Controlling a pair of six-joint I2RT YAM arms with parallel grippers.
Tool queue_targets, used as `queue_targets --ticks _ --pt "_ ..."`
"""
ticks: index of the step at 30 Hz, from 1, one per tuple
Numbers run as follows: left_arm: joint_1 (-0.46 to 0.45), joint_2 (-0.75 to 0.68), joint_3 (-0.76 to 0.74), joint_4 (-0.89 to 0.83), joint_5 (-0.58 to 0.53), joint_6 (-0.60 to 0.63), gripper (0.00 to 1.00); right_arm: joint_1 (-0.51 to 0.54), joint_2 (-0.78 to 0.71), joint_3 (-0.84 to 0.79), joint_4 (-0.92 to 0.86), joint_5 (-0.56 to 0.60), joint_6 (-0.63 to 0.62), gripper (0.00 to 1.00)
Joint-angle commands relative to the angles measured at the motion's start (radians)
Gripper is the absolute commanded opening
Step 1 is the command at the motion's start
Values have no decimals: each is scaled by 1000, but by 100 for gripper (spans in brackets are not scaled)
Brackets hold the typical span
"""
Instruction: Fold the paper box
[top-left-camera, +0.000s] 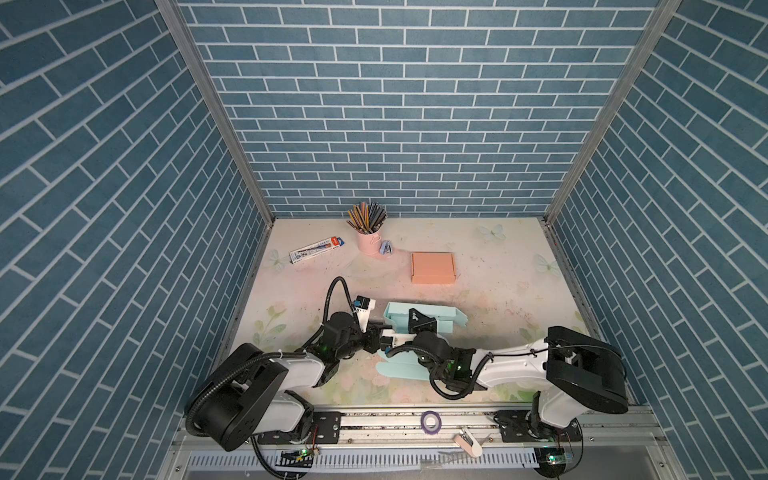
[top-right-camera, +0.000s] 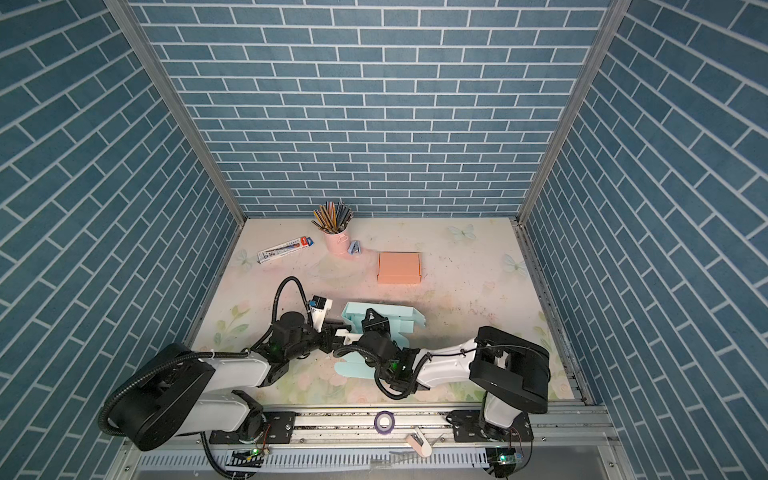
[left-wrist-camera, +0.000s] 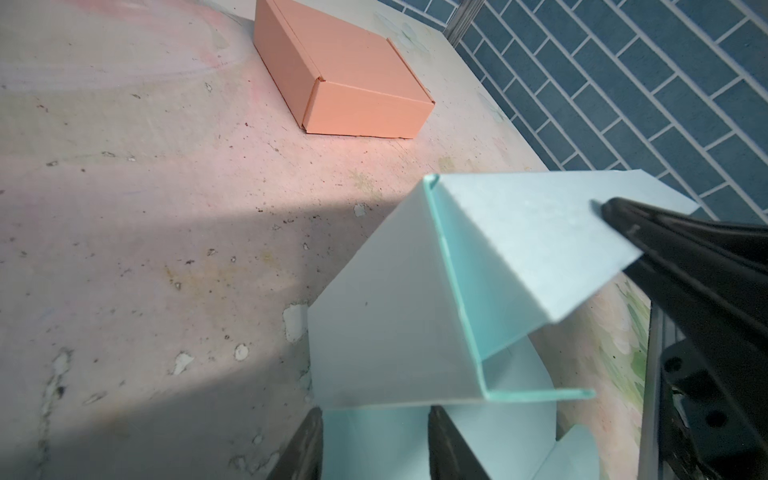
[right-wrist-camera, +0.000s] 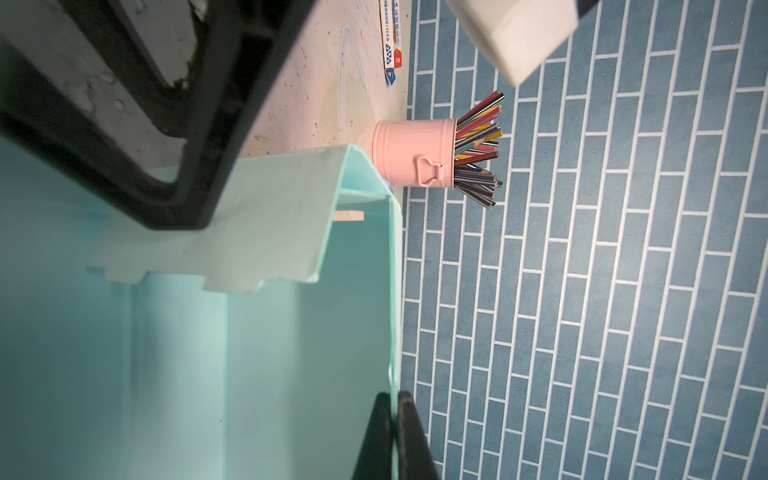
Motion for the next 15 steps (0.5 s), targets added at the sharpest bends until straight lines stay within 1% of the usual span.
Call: queue_targets --ticks 1,5,10,15 --pt "-5 10 34 28 -37 51 43 23 -18 7 -50 -18 31 0" --pt "-15 43 32 89 -42 65 41 27 2 14 -74 -16 56 0" --pt "-42 79 40 151 -47 89 38 32 2 36 -149 -21 118 0" --pt "-79 74 38 184 -63 113 38 34 3 49 -194 -23 154 0"
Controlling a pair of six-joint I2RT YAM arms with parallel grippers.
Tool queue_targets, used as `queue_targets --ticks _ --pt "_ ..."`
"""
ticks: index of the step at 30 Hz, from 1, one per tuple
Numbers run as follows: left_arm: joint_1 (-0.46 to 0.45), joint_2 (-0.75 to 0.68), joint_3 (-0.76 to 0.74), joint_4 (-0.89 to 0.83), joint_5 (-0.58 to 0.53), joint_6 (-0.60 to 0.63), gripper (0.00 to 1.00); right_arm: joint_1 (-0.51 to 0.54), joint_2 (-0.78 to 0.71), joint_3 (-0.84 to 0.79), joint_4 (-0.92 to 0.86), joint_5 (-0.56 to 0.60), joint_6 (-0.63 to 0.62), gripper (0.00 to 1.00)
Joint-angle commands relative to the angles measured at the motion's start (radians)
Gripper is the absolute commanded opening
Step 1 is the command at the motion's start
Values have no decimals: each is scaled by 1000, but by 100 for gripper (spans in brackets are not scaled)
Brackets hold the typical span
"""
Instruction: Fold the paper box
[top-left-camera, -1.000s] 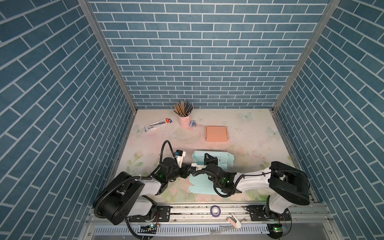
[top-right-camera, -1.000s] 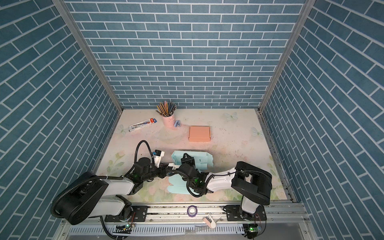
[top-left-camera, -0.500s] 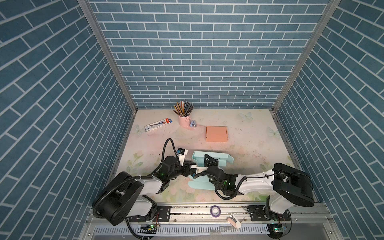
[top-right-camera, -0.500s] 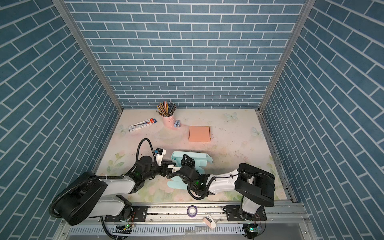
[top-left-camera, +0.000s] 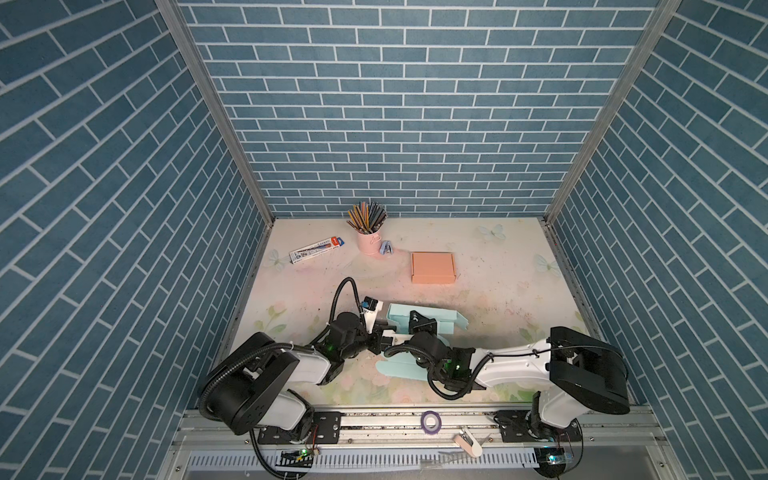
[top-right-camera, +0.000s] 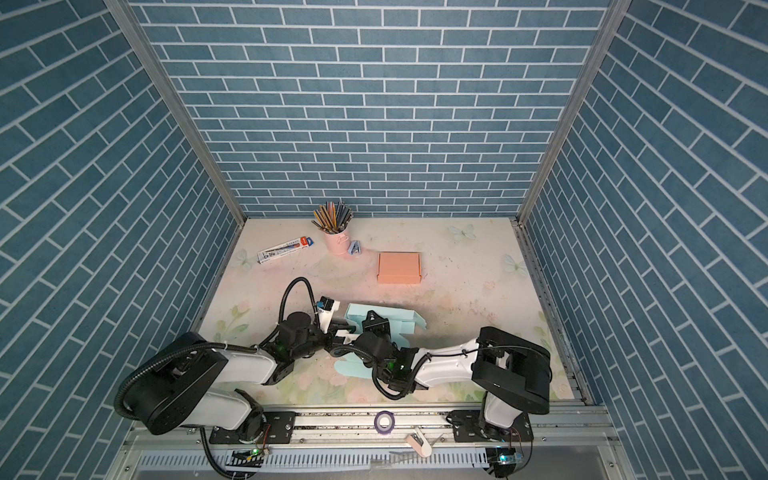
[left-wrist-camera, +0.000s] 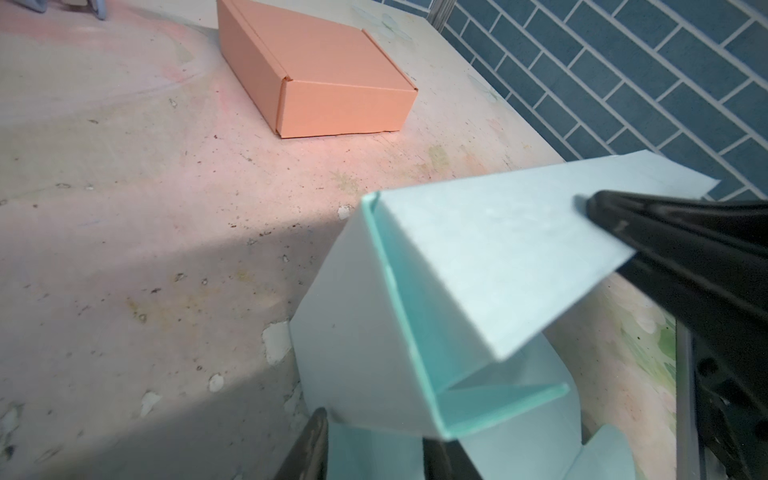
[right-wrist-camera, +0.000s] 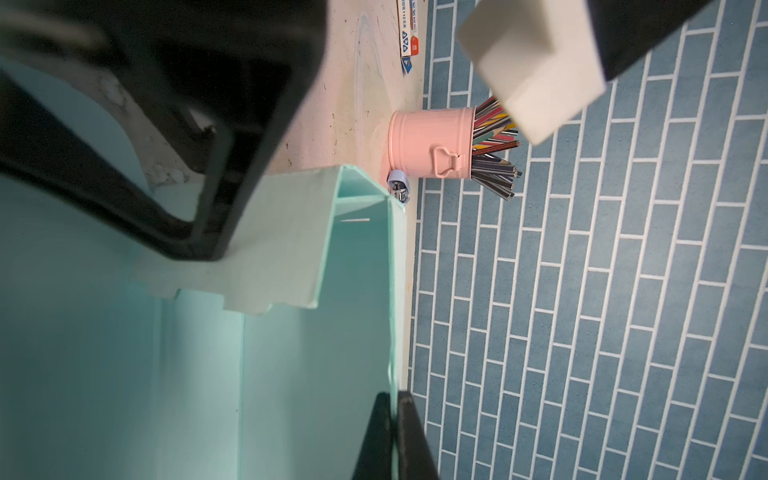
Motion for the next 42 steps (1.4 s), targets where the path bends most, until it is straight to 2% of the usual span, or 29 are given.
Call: queue_targets --ticks 1,5,10,14,22,25,33,38,42 --pt "-20 -9 26 91 -37 38 38 24 3 15 -69 -39 54 0" --pt "-21 7 29 110 -61 50 36 24 -4 23 -98 -54 84 0" --pt "-23 53 29 184 -74 36 29 24 -12 27 -111 -59 113 0" --pt "-25 82 27 236 -70 31 29 25 -43 25 -145 -82 169 0" --pt "-28 142 15 331 -97 44 42 25 -103 24 -245 -156 292 0" --pt "-30 171 25 347 -100 55 42 24 -92 24 -246 -153 298 0" --pt "-54 179 24 343 -128 78 27 24 -73 35 -247 -151 308 0" --pt "-82 152 26 303 -175 95 23 25 -75 50 -269 -156 333 0" --pt "-115 129 45 236 -240 118 21 31 -92 93 -348 -188 401 2"
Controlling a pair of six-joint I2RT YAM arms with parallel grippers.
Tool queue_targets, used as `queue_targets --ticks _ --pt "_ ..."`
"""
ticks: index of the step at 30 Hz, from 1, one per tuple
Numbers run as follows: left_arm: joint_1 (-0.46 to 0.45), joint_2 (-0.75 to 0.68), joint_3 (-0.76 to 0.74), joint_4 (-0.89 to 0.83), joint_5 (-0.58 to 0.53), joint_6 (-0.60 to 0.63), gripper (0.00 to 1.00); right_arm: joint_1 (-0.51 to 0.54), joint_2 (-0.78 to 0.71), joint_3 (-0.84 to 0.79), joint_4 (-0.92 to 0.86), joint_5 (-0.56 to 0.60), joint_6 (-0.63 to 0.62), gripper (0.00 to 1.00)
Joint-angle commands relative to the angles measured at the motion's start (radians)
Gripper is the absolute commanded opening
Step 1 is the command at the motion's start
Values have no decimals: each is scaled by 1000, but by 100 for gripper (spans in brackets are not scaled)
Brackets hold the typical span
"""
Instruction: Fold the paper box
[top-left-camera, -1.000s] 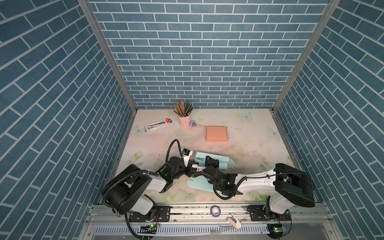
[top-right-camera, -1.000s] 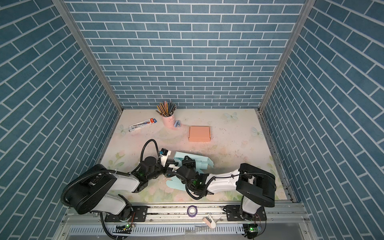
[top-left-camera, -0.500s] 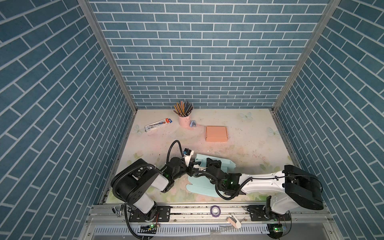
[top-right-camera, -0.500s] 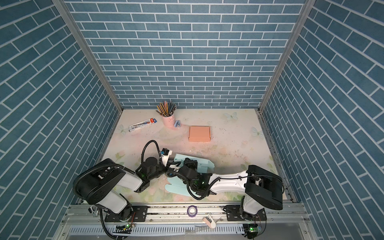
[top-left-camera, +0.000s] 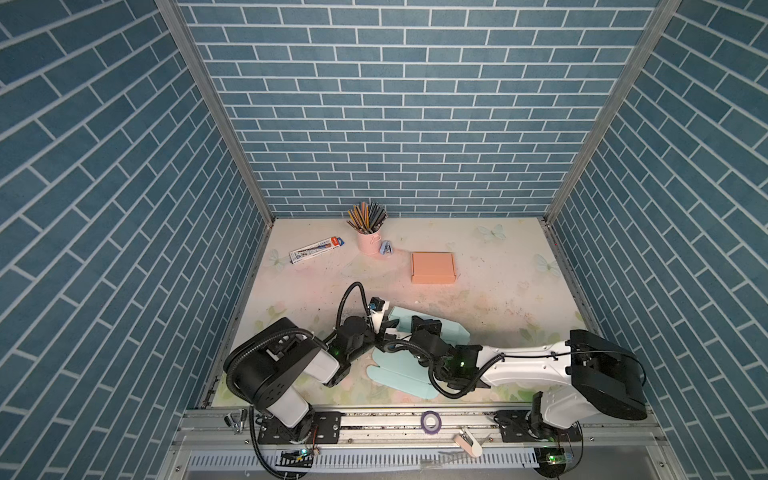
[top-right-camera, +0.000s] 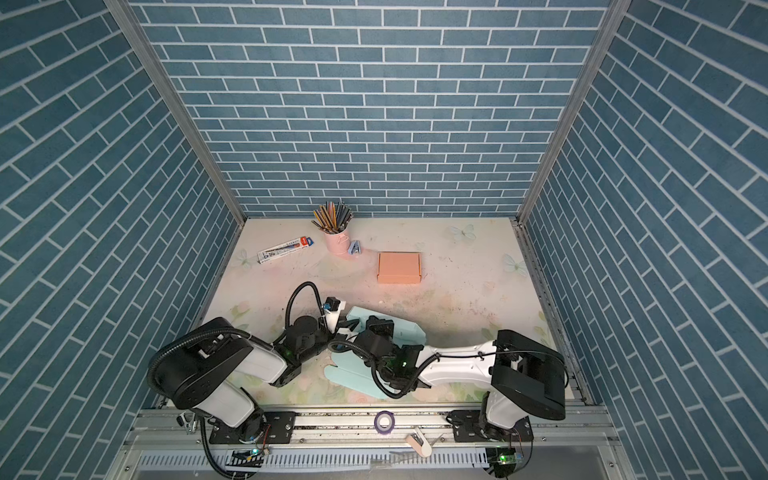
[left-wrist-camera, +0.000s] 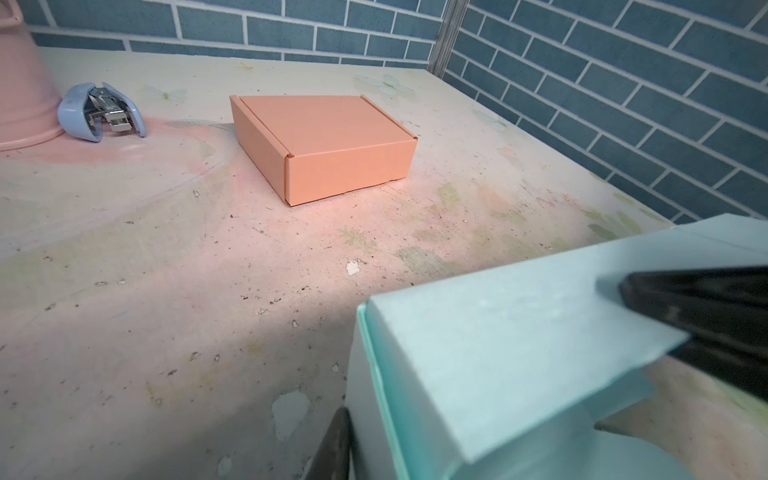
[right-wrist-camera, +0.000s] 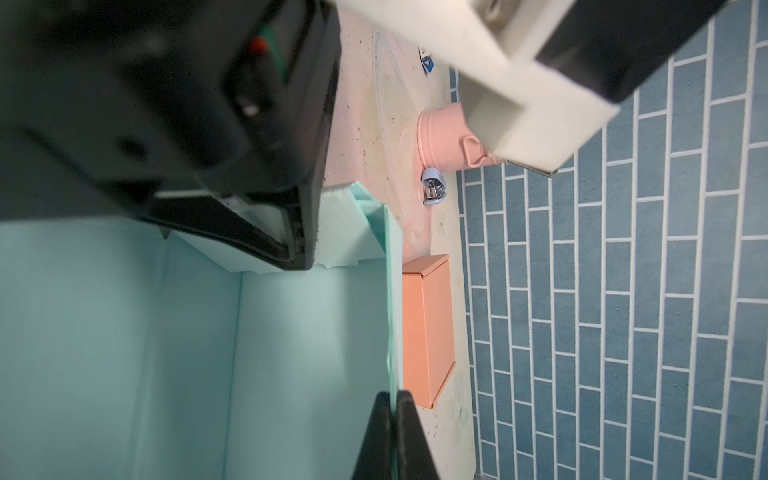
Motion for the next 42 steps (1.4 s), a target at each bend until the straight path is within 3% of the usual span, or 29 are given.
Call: queue_targets --ticks 1,4,6,14,22,28,33,38,42 --pt "-29 -25 36 -7 -55 21 21 29 -12 46 -82 -107 118 5" --pt "-34 -21 34 7 -64 17 21 32 -30 65 -141 -174 189 20" --pt "-37 -15 34 9 -69 16 20 31 -35 72 -166 -212 233 23" --pt "-39 19 17 60 -79 15 18 30 -52 88 -230 -324 406 26" --pt "-40 48 5 94 -80 38 16 1 -227 91 -276 -370 577 29" --pt "-43 50 14 80 -81 55 16 -161 -382 110 -303 -491 808 36" --pt "-54 28 22 49 -88 66 16 -358 -264 213 -433 -707 994 39" --pt "-69 31 39 25 -97 76 17 -388 -102 259 -418 -831 1058 42" --pt "-80 24 57 -9 -105 86 17 -416 -60 237 -337 -950 1112 44"
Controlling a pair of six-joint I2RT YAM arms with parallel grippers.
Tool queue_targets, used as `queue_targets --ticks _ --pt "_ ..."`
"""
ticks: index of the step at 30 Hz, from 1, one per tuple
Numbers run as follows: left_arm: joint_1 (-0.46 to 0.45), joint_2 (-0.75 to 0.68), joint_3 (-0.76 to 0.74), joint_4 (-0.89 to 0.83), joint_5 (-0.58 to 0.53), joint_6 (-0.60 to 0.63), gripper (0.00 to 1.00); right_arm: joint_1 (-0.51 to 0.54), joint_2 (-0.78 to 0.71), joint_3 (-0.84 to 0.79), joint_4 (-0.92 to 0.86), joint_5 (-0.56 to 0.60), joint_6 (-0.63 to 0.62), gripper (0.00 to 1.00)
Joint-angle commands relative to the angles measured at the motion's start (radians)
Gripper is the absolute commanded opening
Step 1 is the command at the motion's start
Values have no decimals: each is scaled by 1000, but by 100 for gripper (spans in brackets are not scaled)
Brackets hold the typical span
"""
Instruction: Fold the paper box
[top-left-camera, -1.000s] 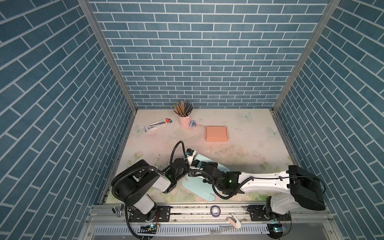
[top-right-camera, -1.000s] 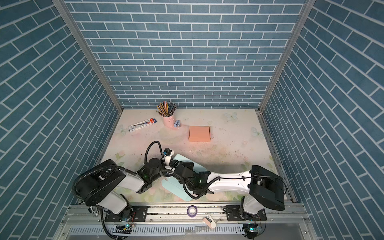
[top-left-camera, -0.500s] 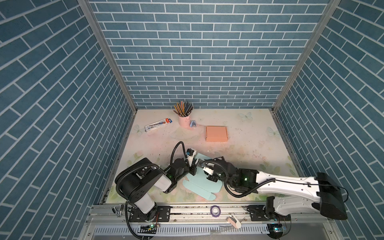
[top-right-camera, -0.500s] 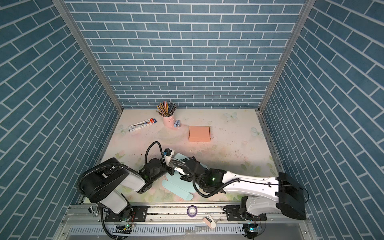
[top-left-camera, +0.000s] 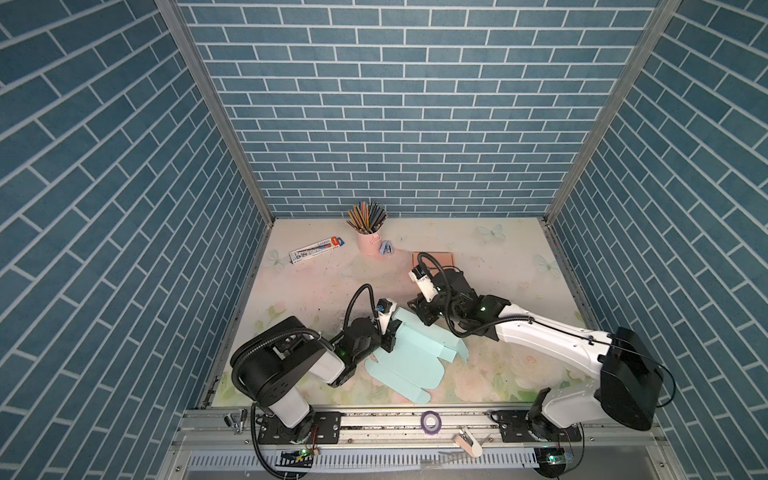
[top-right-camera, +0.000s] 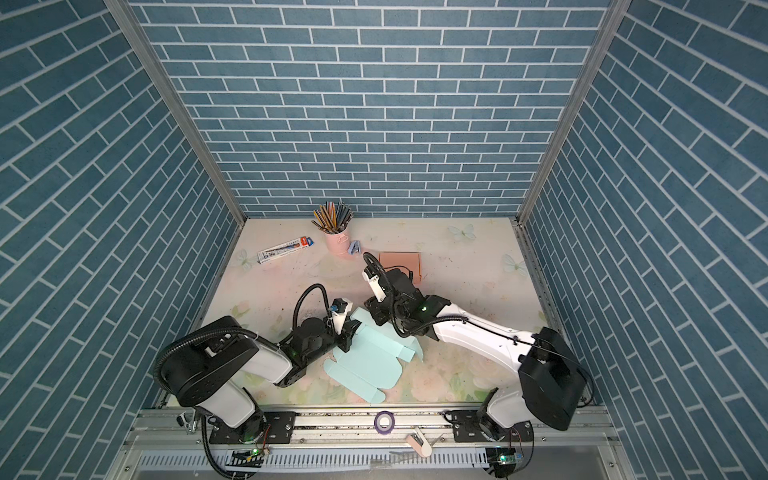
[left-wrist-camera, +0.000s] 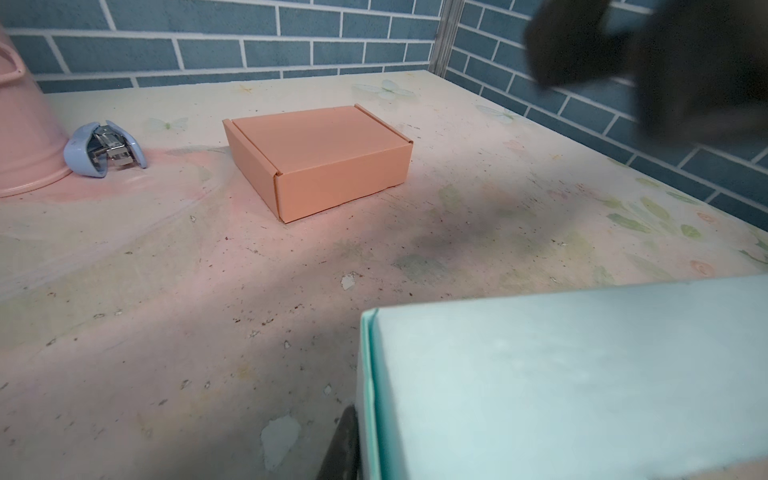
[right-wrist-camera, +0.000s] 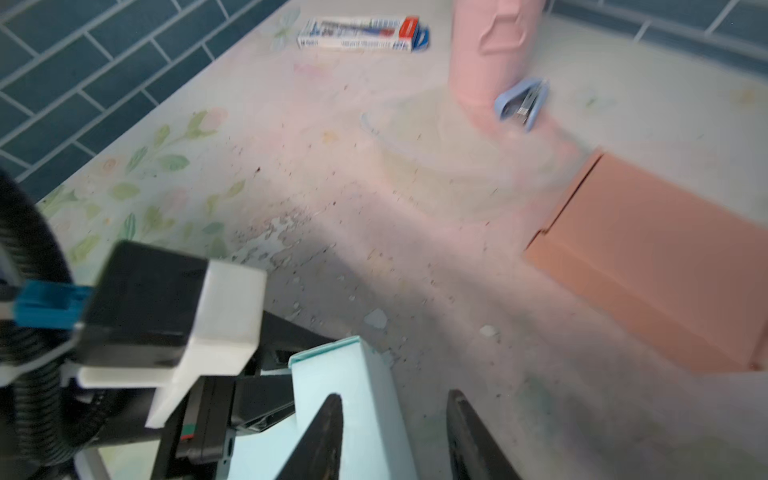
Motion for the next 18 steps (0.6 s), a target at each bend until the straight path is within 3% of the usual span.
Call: queue_targets --ticks 1,18 --pt "-17 -19 25 -31 -19 27 17 -29 13 -1 32 -150 110 44" --pt "-50 7 54 -56 -98 11 19 -45 143 -40 59 -210 172 35"
